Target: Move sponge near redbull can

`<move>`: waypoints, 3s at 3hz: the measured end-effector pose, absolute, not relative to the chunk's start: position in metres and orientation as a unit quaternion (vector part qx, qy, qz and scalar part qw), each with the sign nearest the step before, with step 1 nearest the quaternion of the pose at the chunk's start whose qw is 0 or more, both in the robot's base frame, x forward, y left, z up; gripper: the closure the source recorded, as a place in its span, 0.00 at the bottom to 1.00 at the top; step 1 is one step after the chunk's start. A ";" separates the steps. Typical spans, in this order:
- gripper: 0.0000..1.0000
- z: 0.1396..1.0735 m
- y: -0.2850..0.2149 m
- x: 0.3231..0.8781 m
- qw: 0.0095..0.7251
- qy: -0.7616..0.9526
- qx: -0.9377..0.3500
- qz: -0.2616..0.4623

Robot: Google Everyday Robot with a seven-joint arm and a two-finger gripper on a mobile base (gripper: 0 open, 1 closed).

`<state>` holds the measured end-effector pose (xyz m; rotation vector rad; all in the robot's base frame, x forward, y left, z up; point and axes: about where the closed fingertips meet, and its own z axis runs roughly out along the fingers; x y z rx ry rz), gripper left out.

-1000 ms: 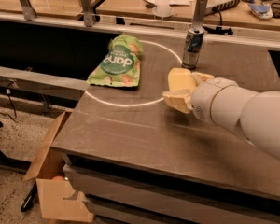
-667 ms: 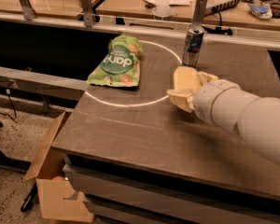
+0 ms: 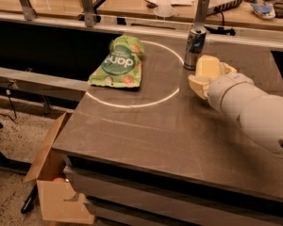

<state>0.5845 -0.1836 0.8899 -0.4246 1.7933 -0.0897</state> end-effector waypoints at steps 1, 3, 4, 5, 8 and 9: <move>1.00 0.875 -0.185 0.600 0.595 0.784 -0.175 -0.033; 0.59 0.854 -0.188 0.622 0.580 0.799 -0.154 -0.045; 0.36 0.855 -0.183 0.631 0.578 0.801 -0.149 -0.046; 0.13 0.855 -0.178 0.637 0.575 0.803 -0.150 -0.047; 0.00 0.889 -0.223 0.584 0.585 0.802 -0.092 -0.076; 0.00 0.890 -0.240 0.553 0.584 0.805 -0.065 -0.080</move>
Offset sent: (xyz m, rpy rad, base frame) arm 0.0503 0.0018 -0.0306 0.0143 0.0962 -0.0937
